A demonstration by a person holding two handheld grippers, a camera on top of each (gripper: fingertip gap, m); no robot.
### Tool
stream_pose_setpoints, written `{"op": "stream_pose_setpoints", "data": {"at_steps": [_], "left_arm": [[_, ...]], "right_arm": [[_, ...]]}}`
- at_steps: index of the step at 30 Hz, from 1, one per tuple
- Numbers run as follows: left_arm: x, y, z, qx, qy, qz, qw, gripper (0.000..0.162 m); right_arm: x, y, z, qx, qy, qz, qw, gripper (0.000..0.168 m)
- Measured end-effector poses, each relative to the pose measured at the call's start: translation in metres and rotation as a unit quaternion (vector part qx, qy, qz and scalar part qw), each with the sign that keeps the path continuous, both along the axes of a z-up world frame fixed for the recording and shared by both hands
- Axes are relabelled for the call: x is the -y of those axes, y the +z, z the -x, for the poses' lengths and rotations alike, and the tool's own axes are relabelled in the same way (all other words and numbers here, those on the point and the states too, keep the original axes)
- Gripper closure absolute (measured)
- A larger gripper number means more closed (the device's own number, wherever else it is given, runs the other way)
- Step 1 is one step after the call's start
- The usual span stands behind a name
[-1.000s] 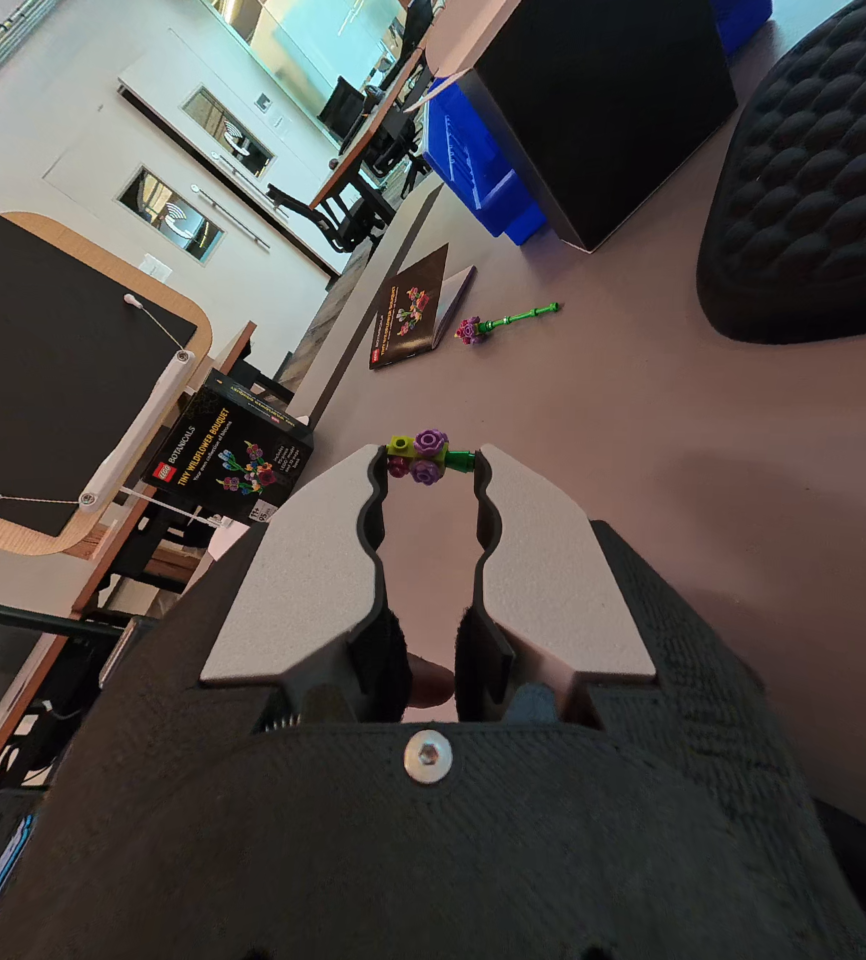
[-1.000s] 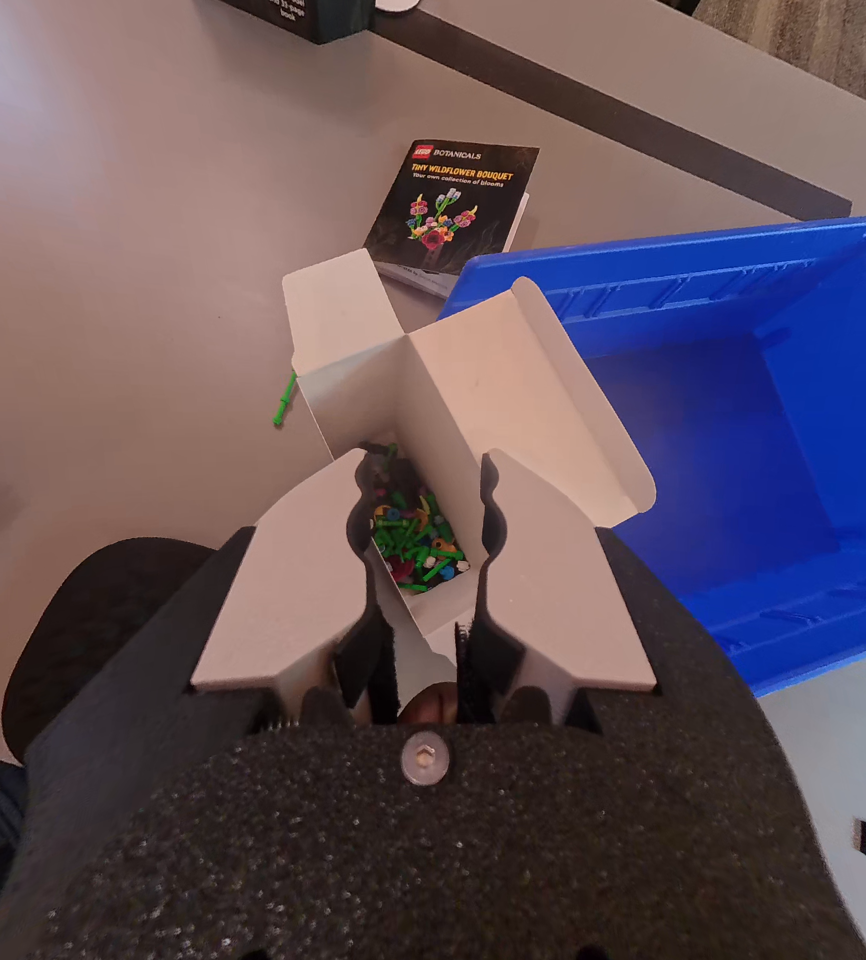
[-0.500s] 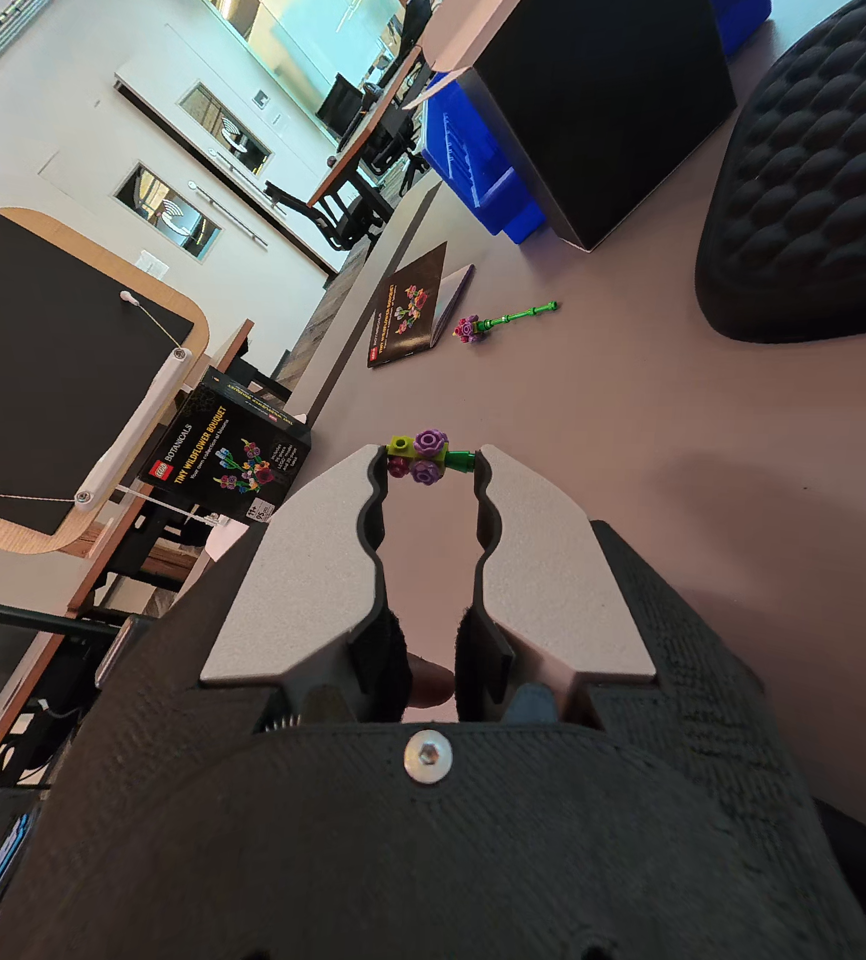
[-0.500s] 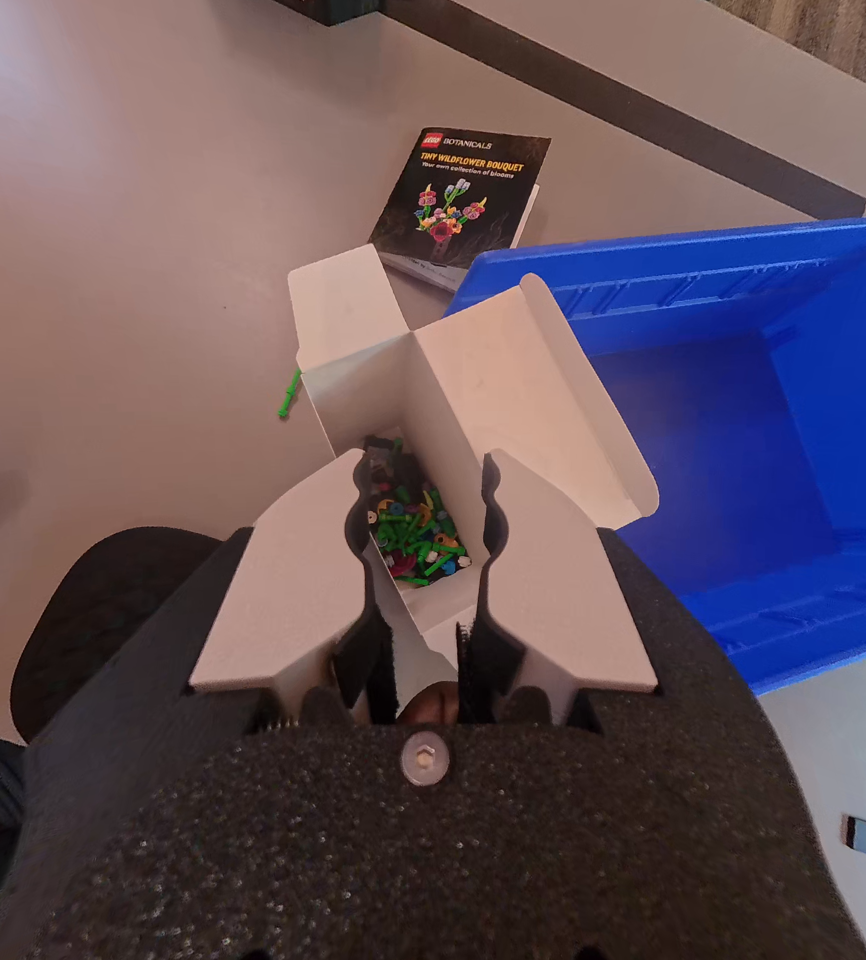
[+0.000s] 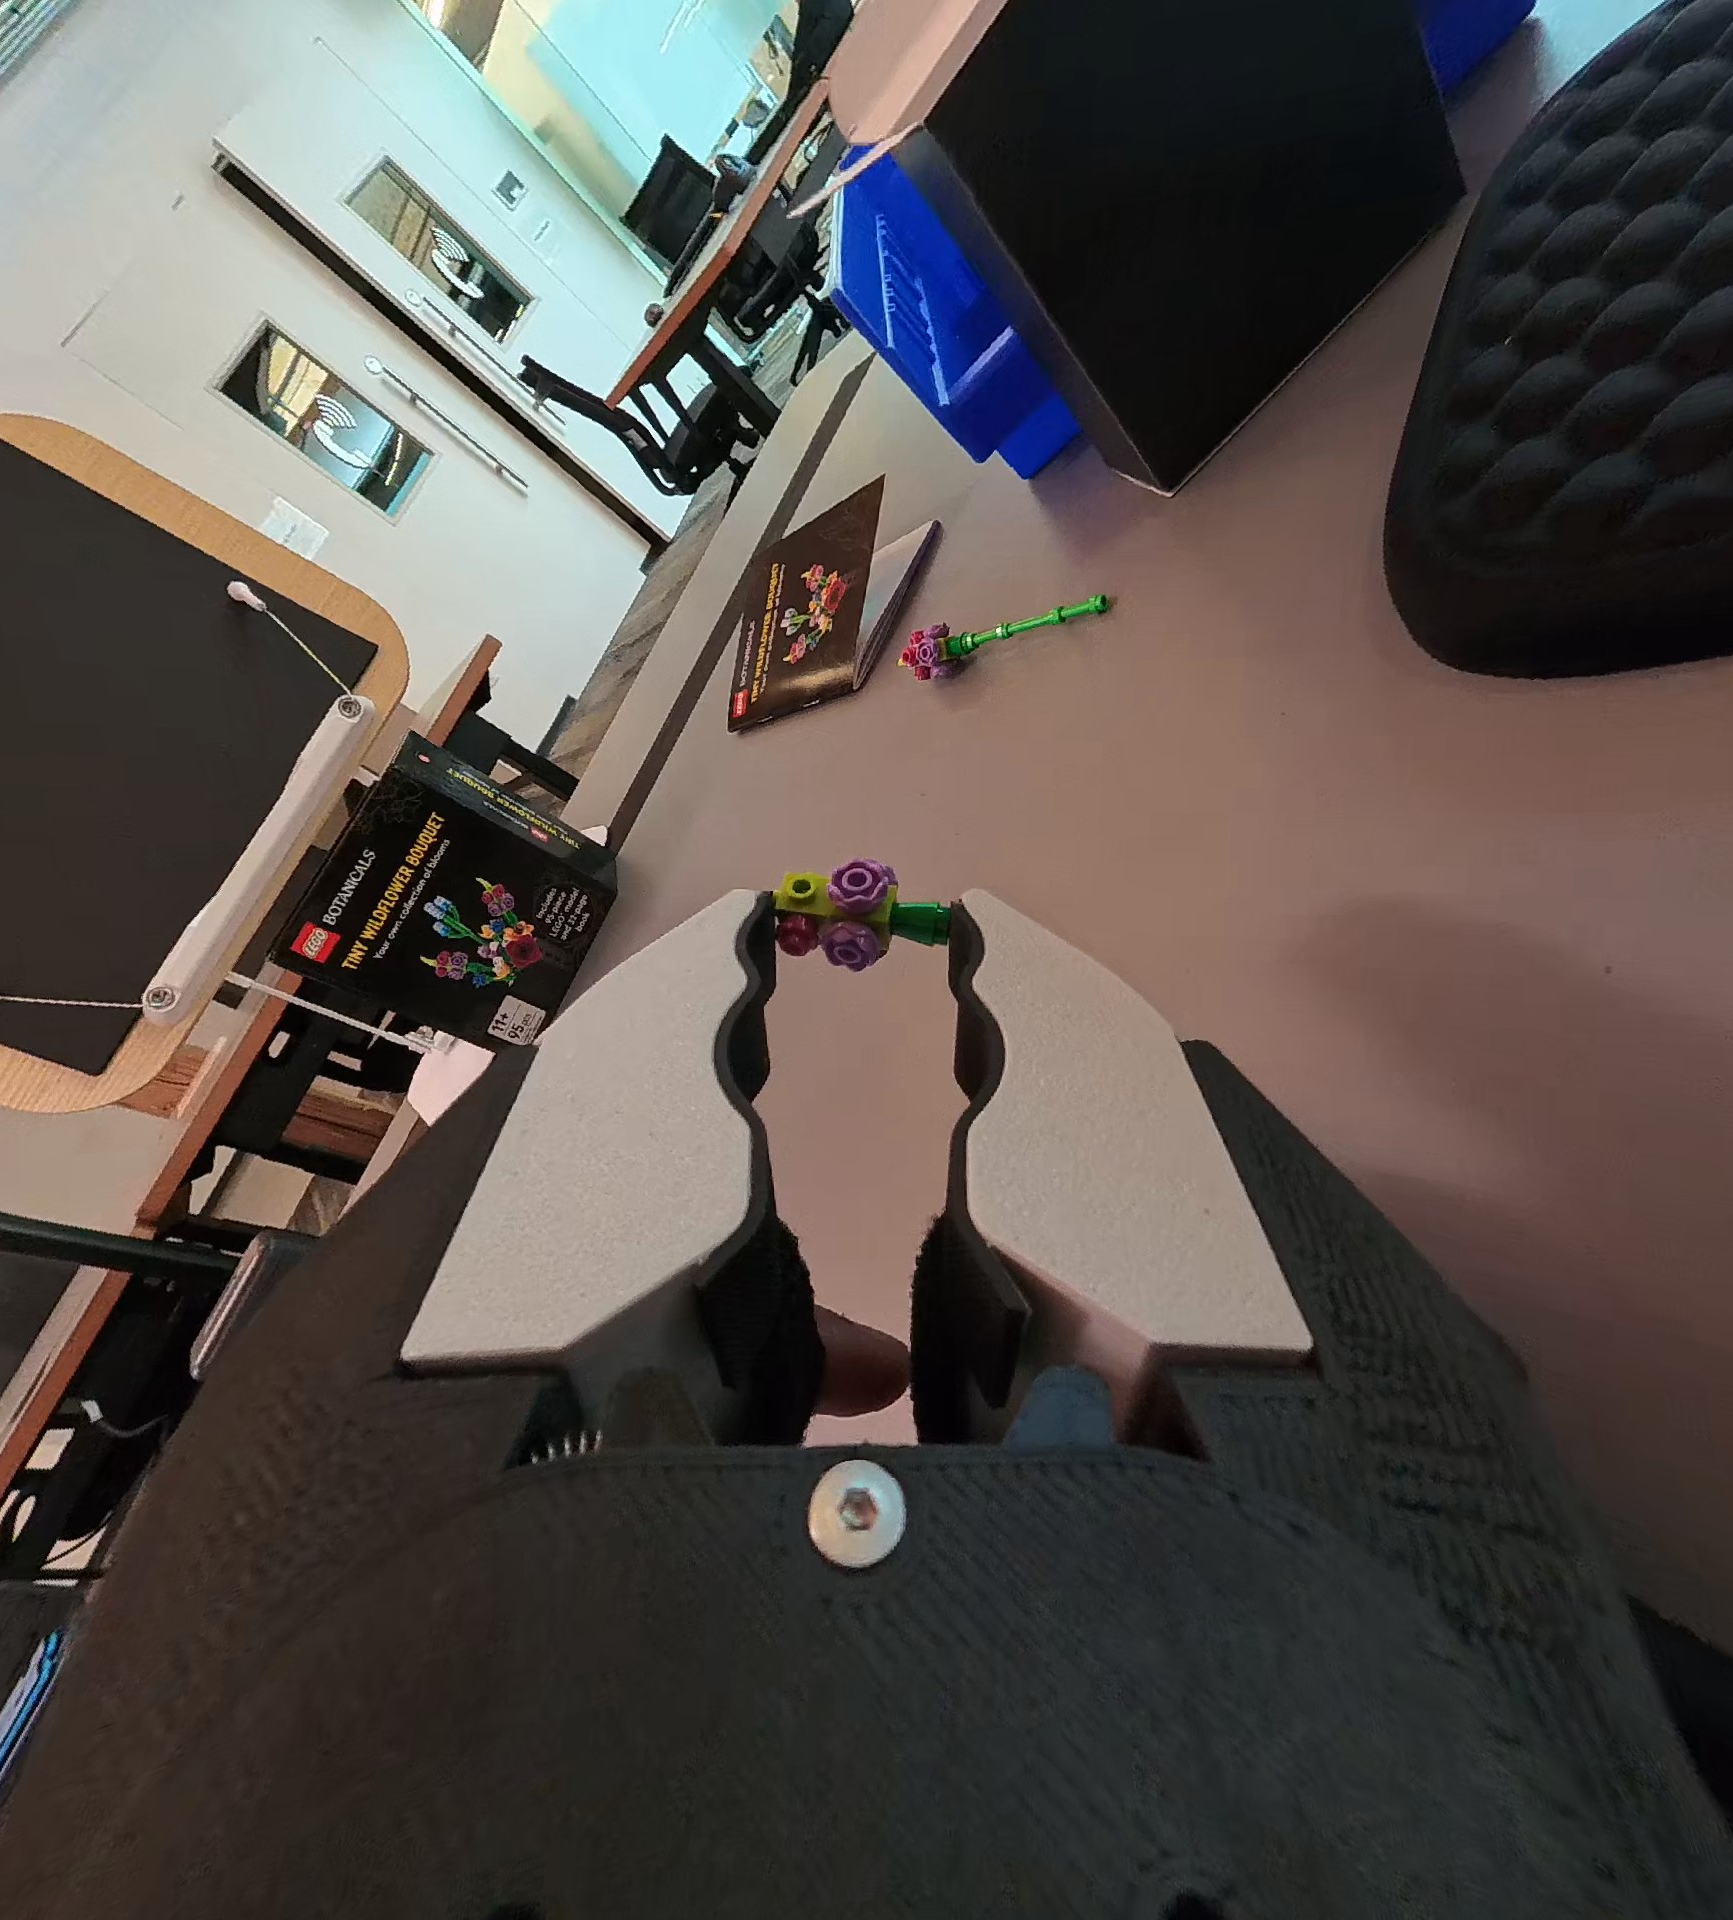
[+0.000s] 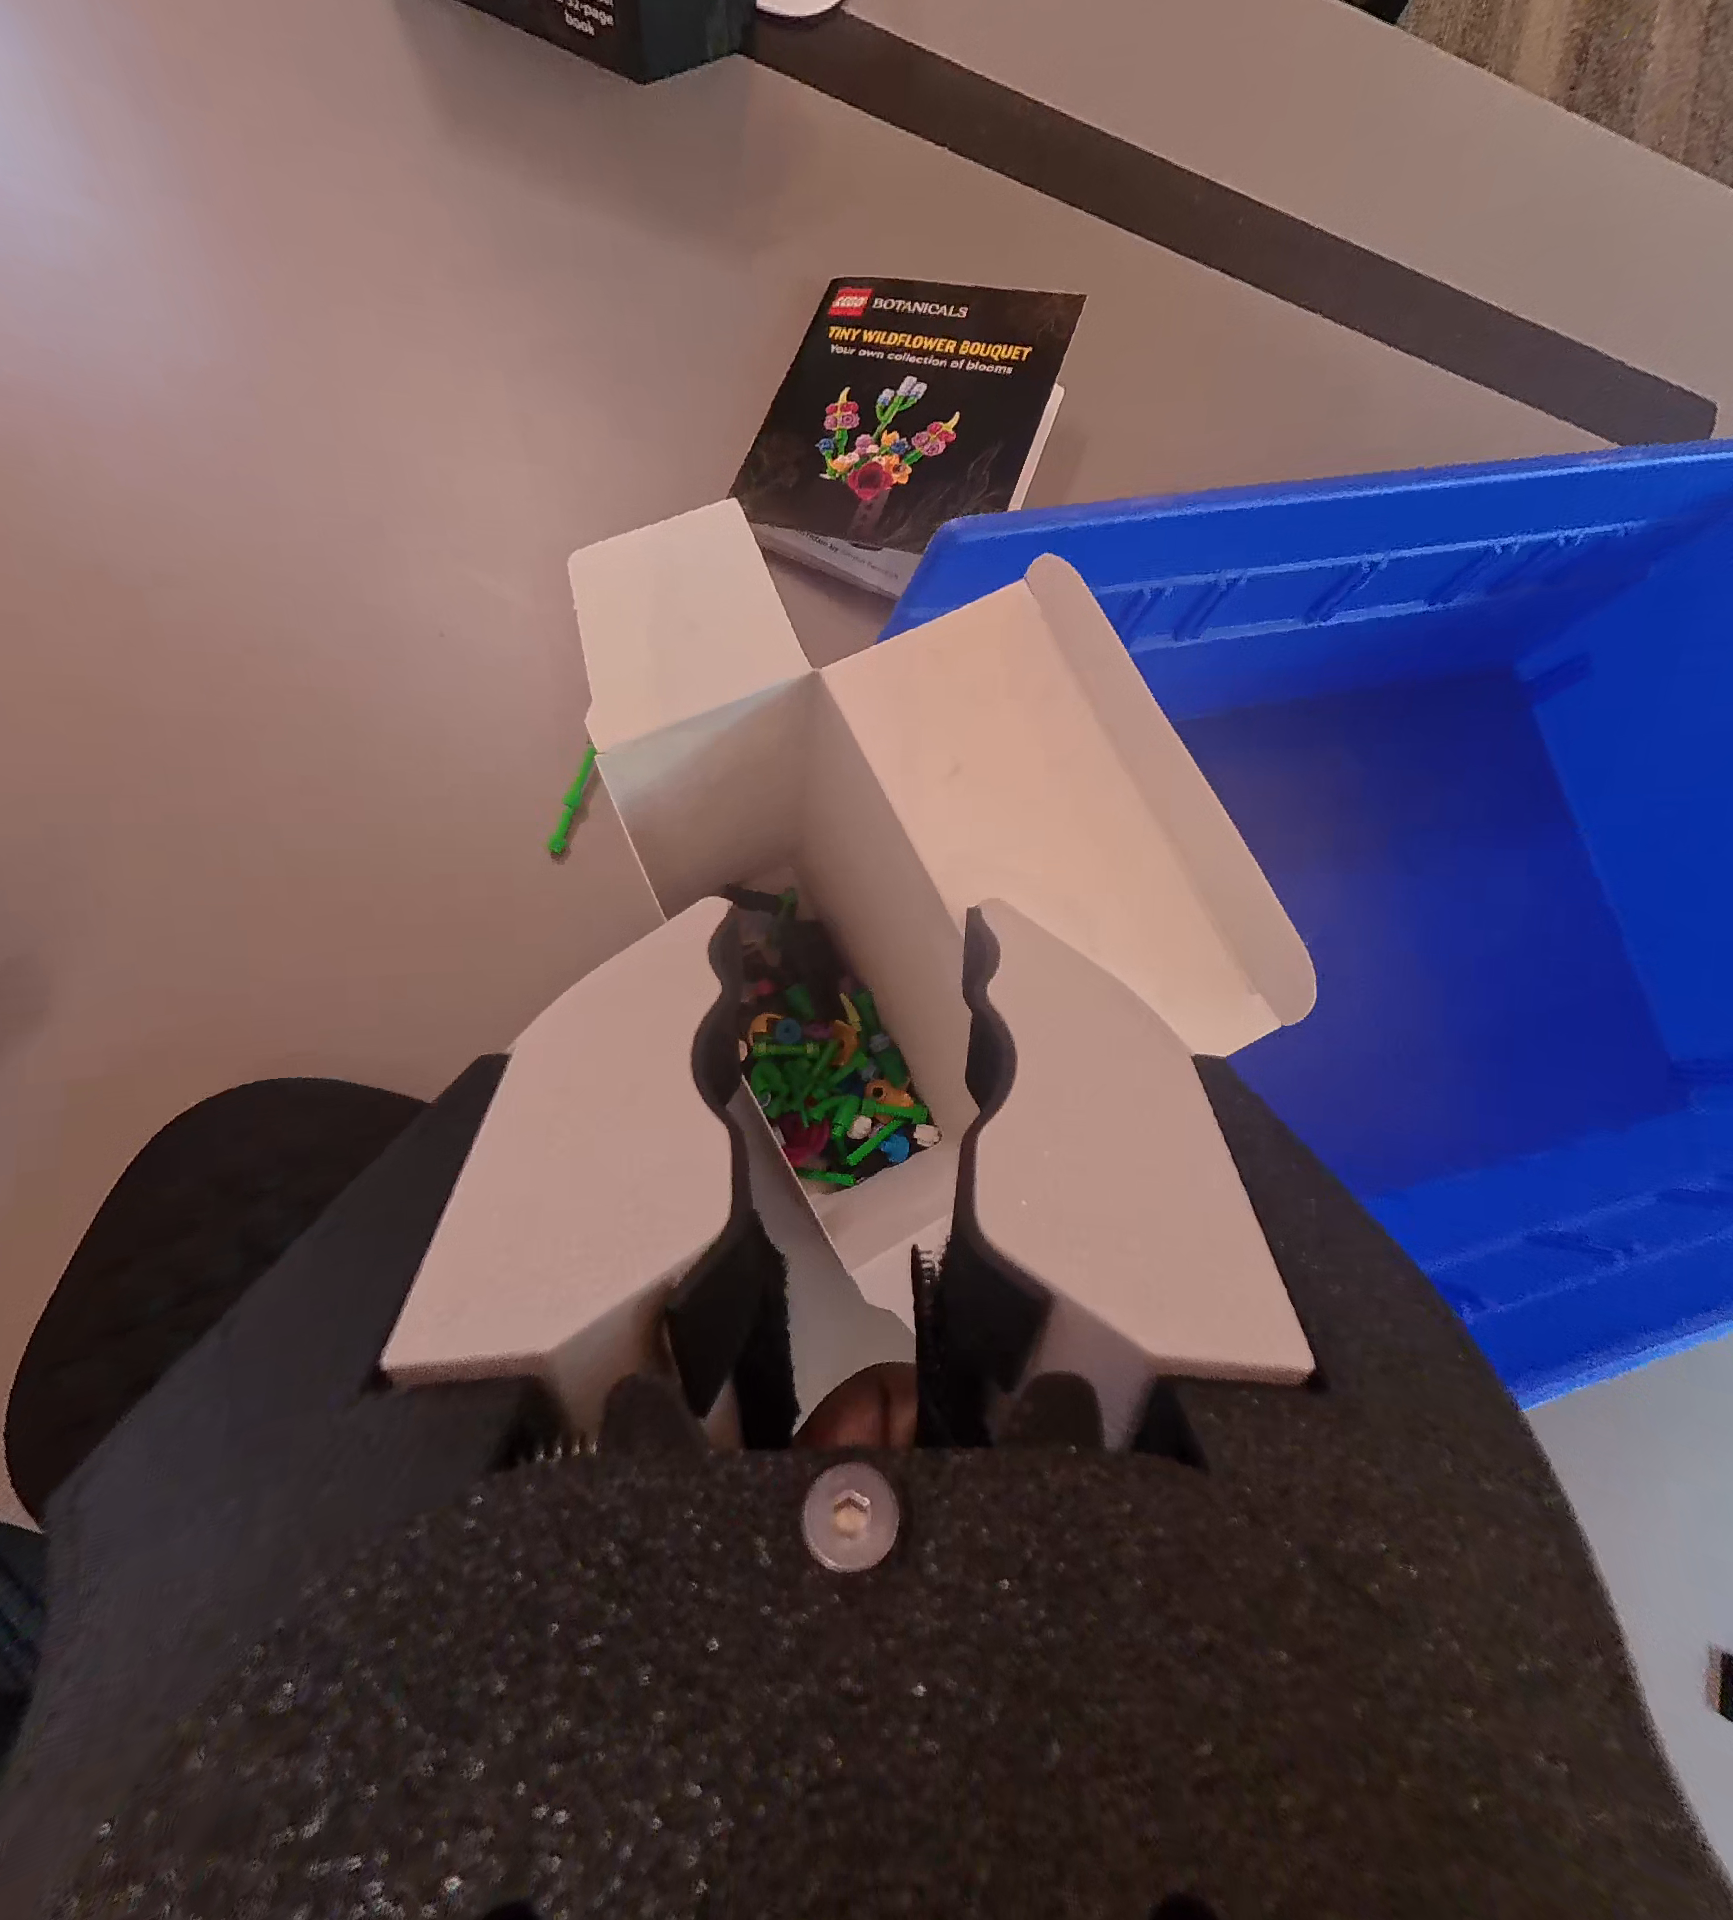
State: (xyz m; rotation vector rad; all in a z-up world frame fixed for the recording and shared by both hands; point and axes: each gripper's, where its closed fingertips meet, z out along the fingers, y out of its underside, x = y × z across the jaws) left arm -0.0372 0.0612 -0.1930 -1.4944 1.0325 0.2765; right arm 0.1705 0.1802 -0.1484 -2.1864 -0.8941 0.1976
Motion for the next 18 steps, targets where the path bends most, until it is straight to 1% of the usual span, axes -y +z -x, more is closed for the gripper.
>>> {"op": "stream_pose_setpoints", "data": {"at_steps": [8,18], "left_arm": [[0.002,0.000,-0.002,-0.006,-0.003,-0.001,1.000,0.130],[0.002,-0.002,-0.001,0.000,-0.005,0.005,1.000,0.130]], "right_arm": [[0.001,0.000,0.001,-0.013,-0.001,0.001,1.000,0.128],[0.006,0.001,-0.010,0.000,0.003,0.009,1.000,0.128]]}}
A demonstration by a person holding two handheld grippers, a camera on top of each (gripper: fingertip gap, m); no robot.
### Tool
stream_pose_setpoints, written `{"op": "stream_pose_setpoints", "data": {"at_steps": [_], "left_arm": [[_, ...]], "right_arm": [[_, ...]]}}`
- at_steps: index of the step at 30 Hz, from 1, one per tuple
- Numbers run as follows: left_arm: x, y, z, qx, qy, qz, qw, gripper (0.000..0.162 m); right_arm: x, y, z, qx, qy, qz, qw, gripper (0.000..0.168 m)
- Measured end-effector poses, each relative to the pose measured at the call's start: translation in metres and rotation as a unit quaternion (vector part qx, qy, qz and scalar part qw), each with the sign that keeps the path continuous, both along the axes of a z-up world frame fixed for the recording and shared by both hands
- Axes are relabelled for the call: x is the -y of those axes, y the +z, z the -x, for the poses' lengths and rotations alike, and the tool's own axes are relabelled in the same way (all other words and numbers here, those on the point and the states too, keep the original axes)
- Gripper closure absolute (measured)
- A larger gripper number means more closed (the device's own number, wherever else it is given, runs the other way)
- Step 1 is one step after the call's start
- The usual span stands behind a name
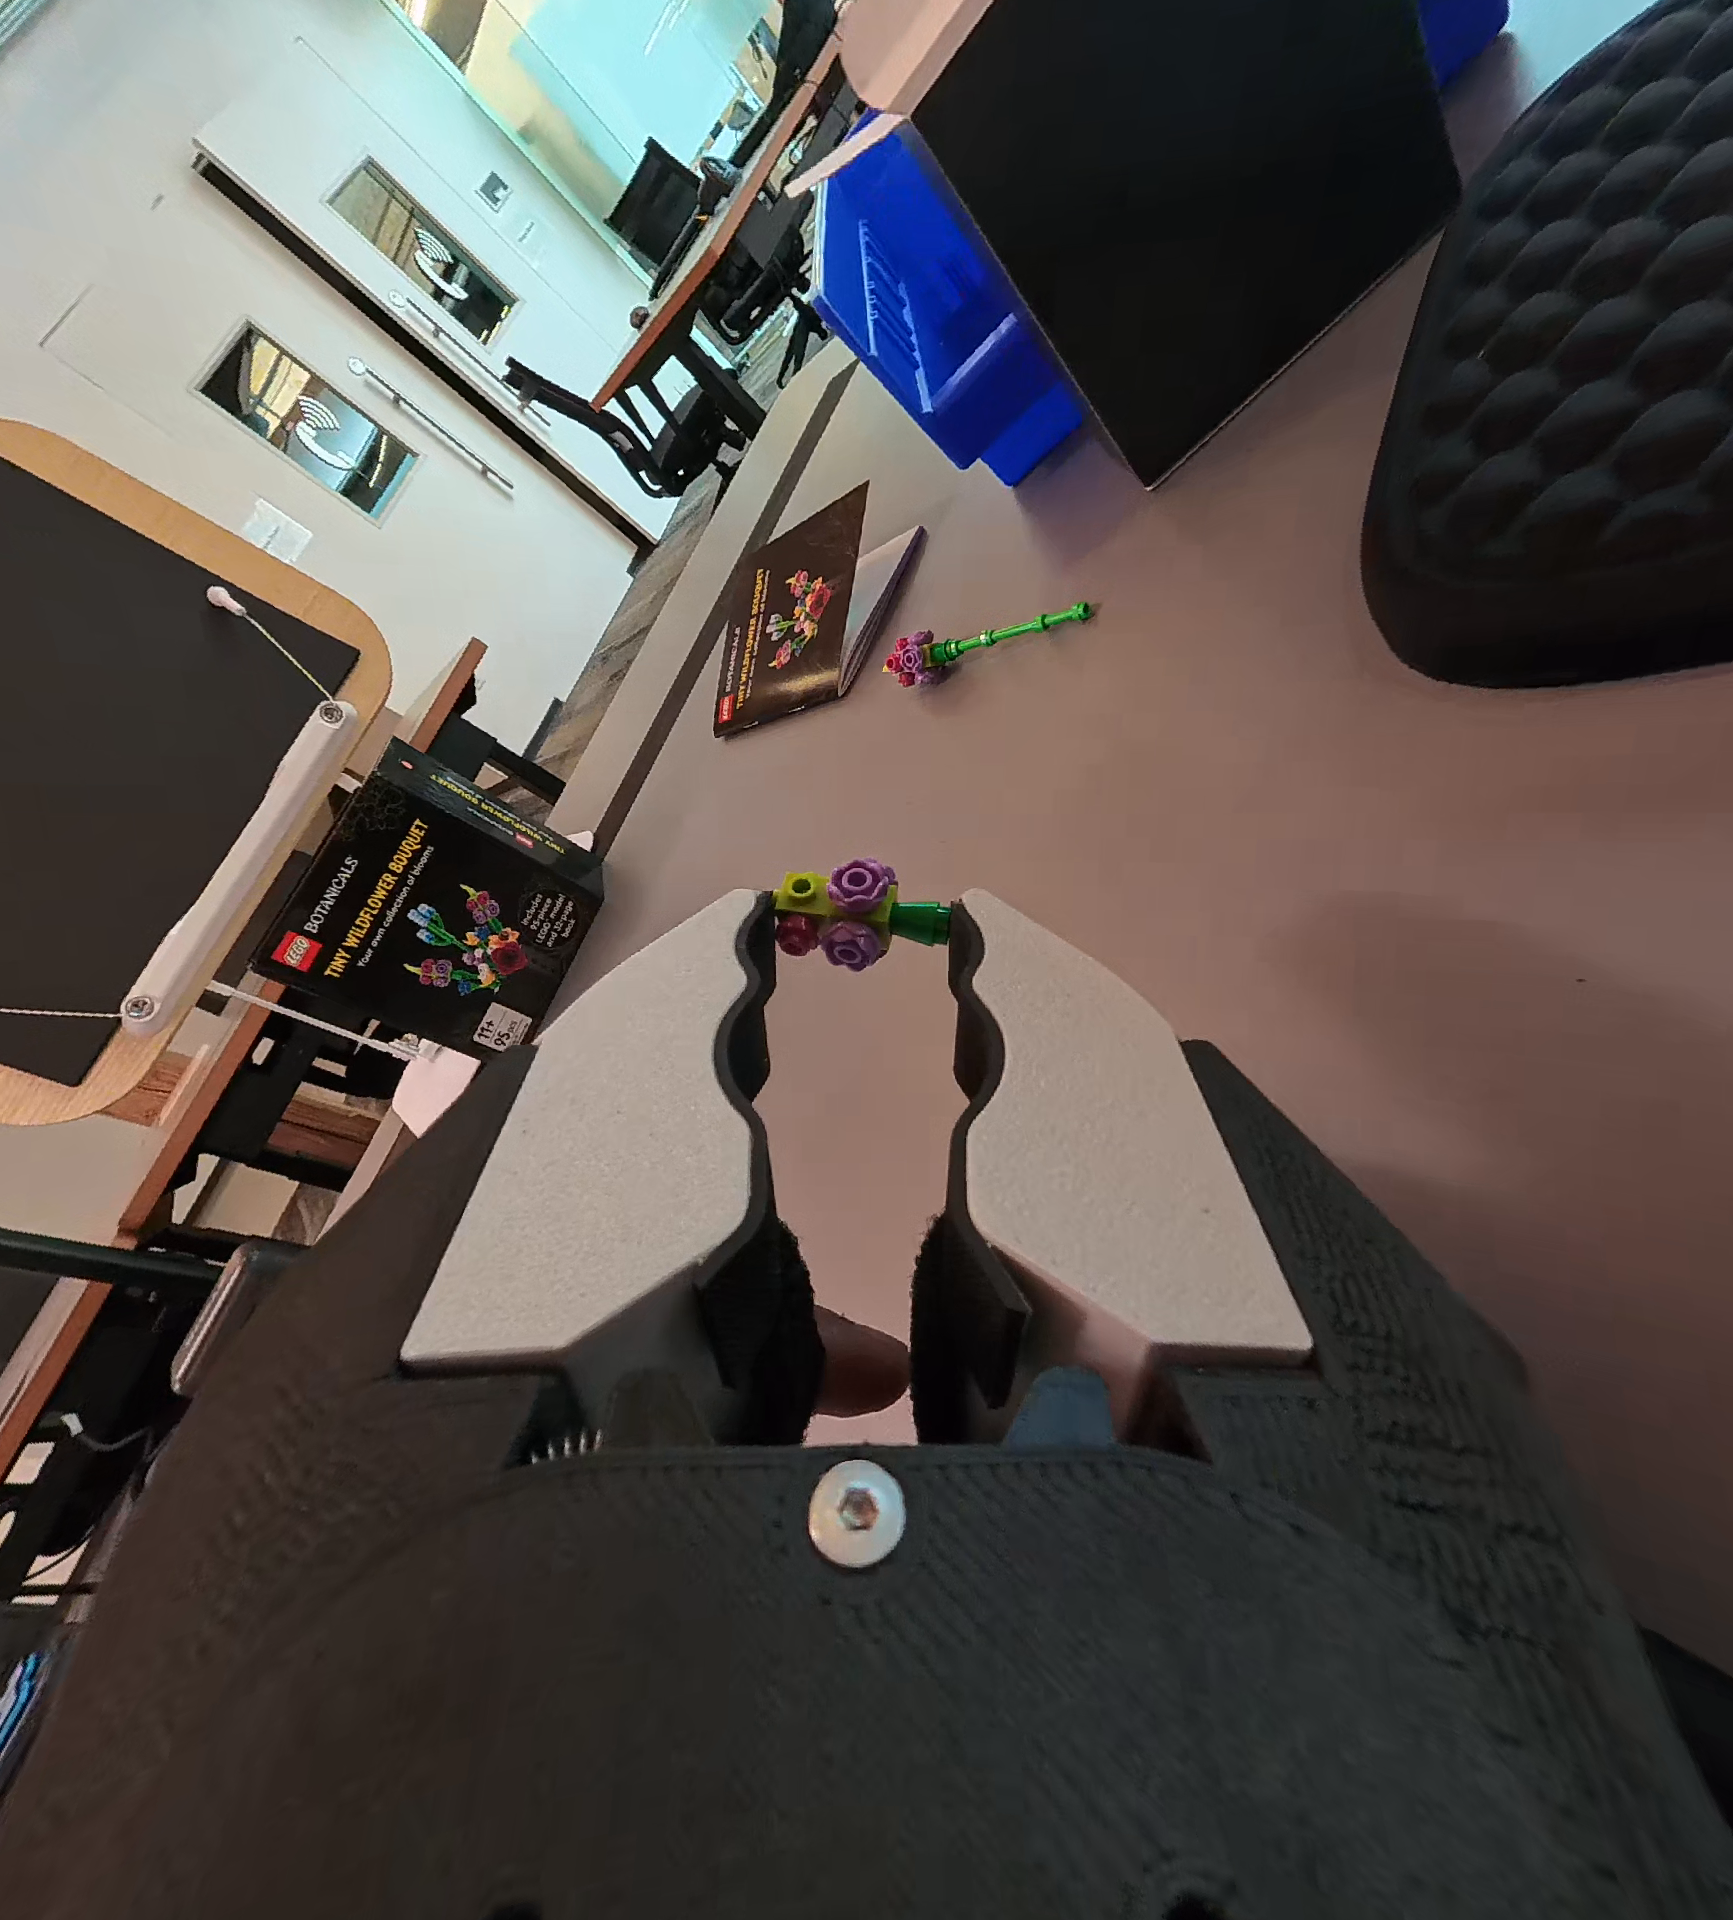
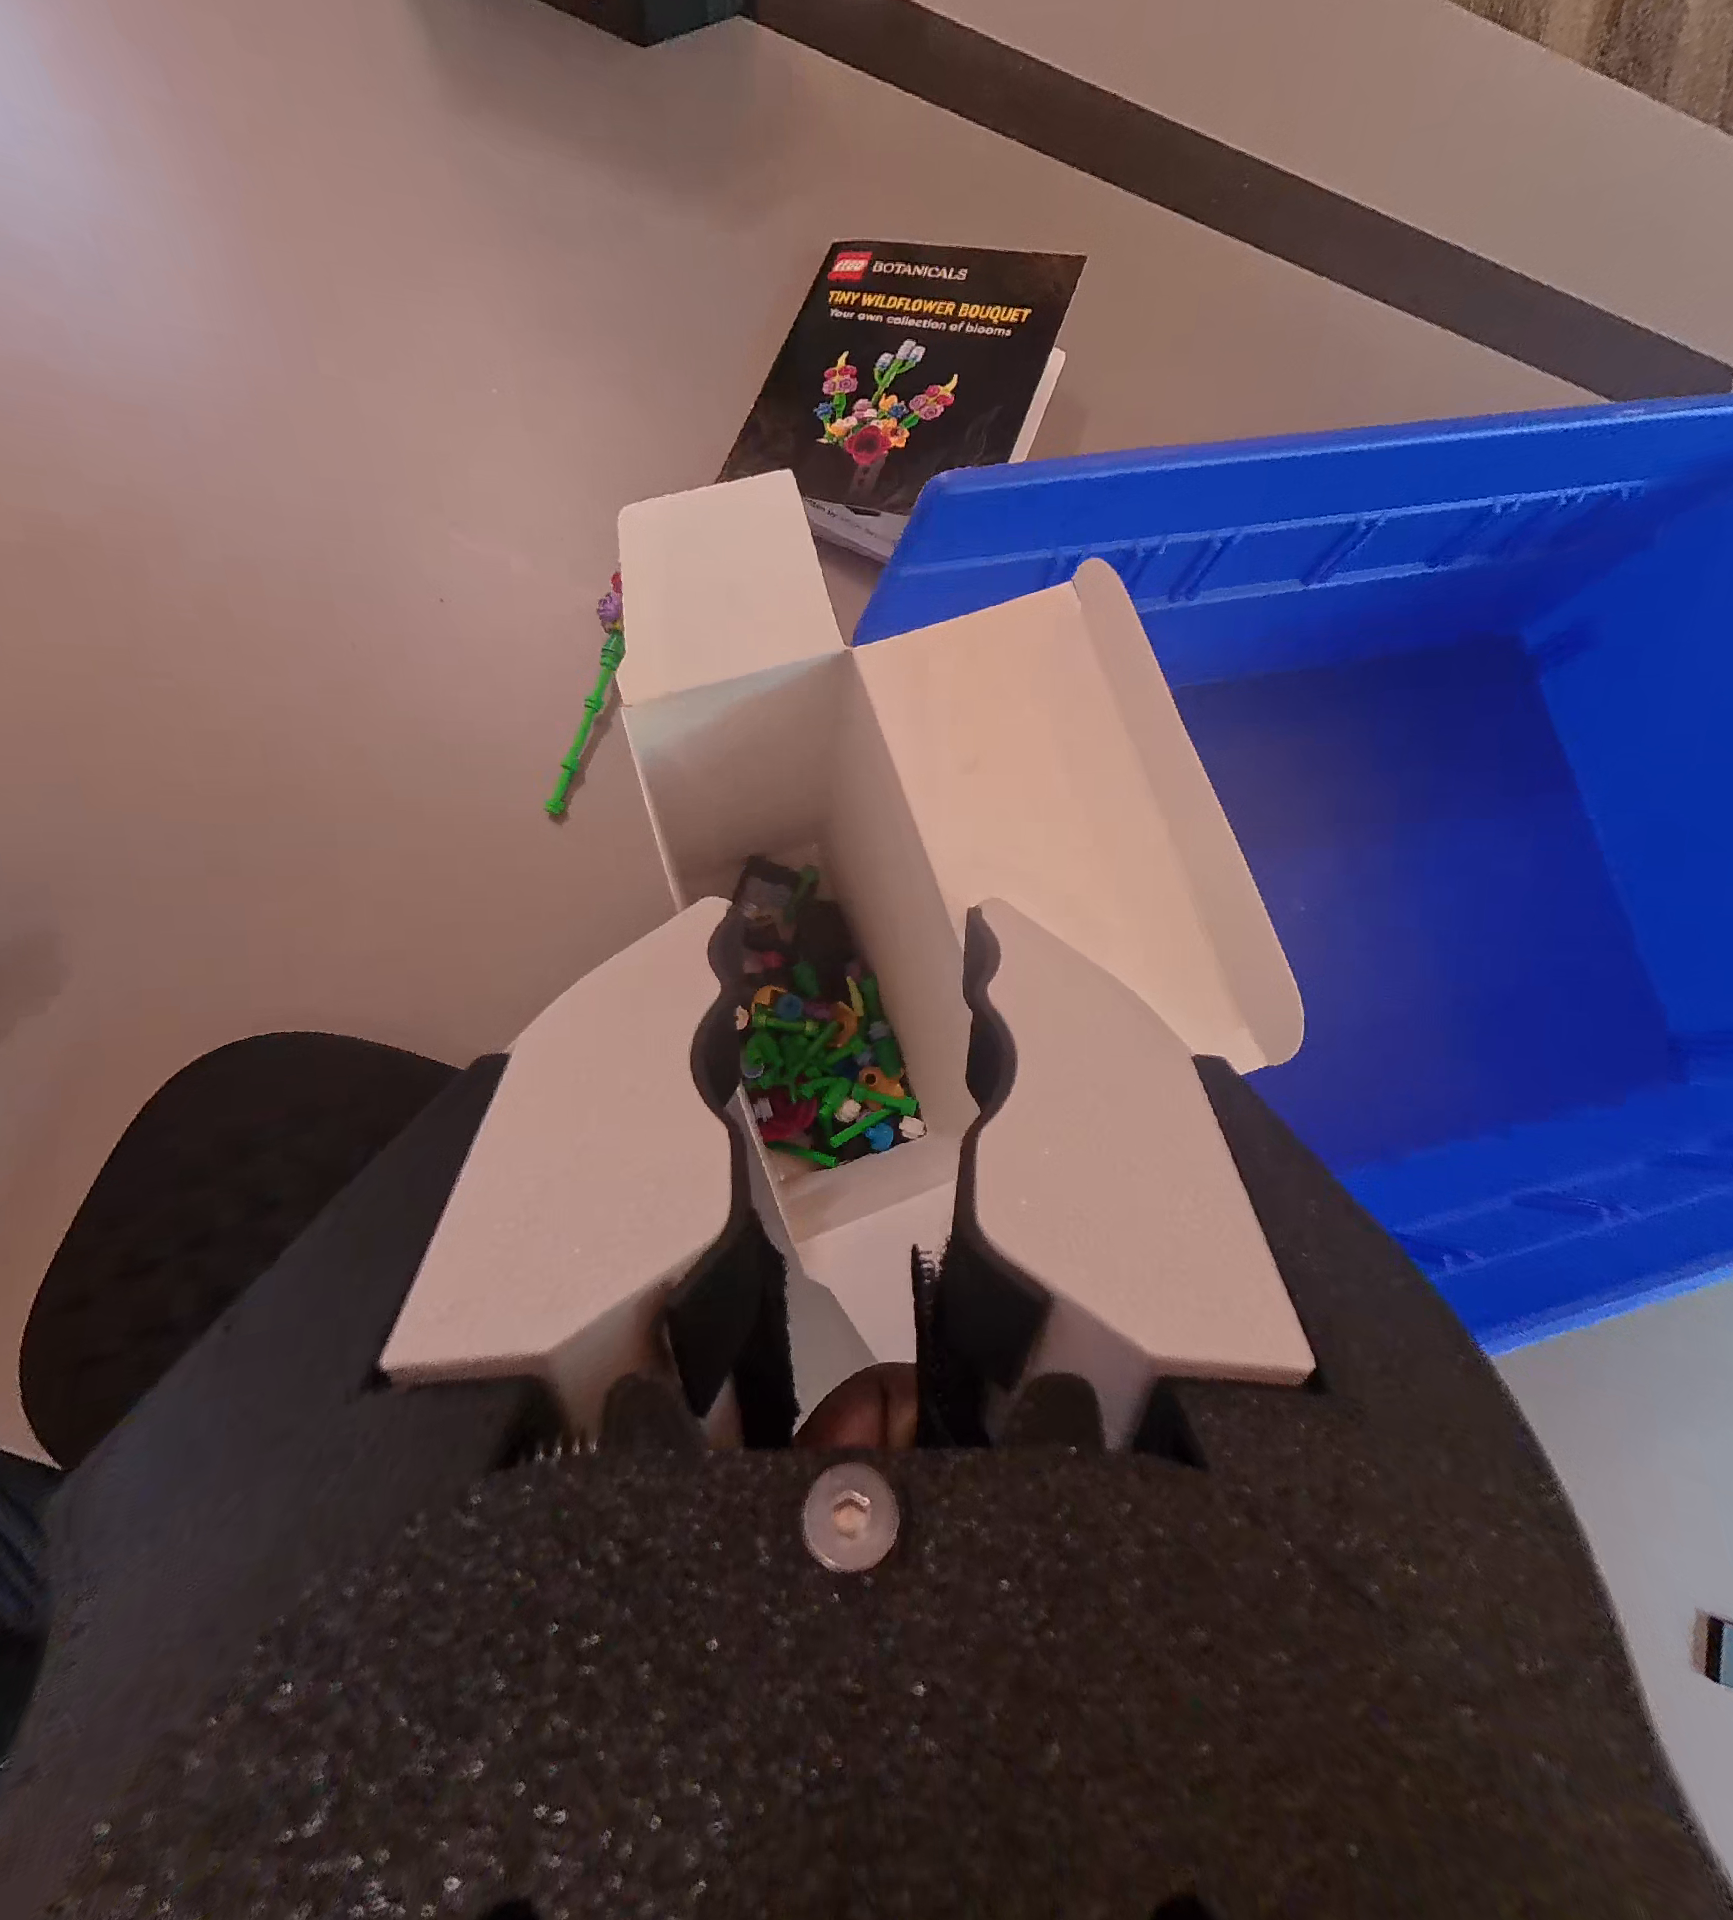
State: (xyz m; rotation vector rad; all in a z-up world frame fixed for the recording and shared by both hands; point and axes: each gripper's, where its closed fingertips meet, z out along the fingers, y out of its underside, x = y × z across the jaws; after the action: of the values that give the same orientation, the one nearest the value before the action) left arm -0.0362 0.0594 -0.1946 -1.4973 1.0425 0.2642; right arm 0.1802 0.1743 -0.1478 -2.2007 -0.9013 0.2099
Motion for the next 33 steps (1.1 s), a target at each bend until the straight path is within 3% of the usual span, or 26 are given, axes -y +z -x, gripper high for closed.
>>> {"op": "stream_pose_setpoints", "data": {"at_steps": [7,16,22,24,26,29,33], "left_arm": [[0.000,0.000,0.000,0.003,-0.001,0.001,1.000,0.130],[0.002,0.007,0.002,0.045,-0.009,0.001,0.999,0.130],[0.002,0.012,0.005,0.082,-0.013,0.004,0.997,0.130],[0.002,0.015,0.006,0.097,-0.015,0.004,0.995,0.130],[0.003,0.018,0.007,0.115,-0.019,0.005,0.993,0.130],[0.003,0.020,0.009,0.131,-0.021,0.004,0.991,0.130],[0.004,0.023,0.009,0.151,-0.030,0.008,0.988,0.130]], "right_arm": [[0.001,0.002,0.003,0.016,0.021,-0.023,0.999,0.124],[0.007,0.024,0.004,-0.005,0.066,-0.120,0.991,0.131],[0.012,0.035,0.014,-0.046,0.091,-0.175,0.979,0.151],[0.017,0.031,0.016,-0.038,0.104,-0.172,0.979,0.148],[0.018,0.028,0.017,-0.037,0.107,-0.165,0.980,0.126],[0.019,0.015,0.016,-0.024,0.106,-0.147,0.983,0.126],[0.018,0.028,0.022,-0.054,0.093,-0.213,0.971,0.132]]}}
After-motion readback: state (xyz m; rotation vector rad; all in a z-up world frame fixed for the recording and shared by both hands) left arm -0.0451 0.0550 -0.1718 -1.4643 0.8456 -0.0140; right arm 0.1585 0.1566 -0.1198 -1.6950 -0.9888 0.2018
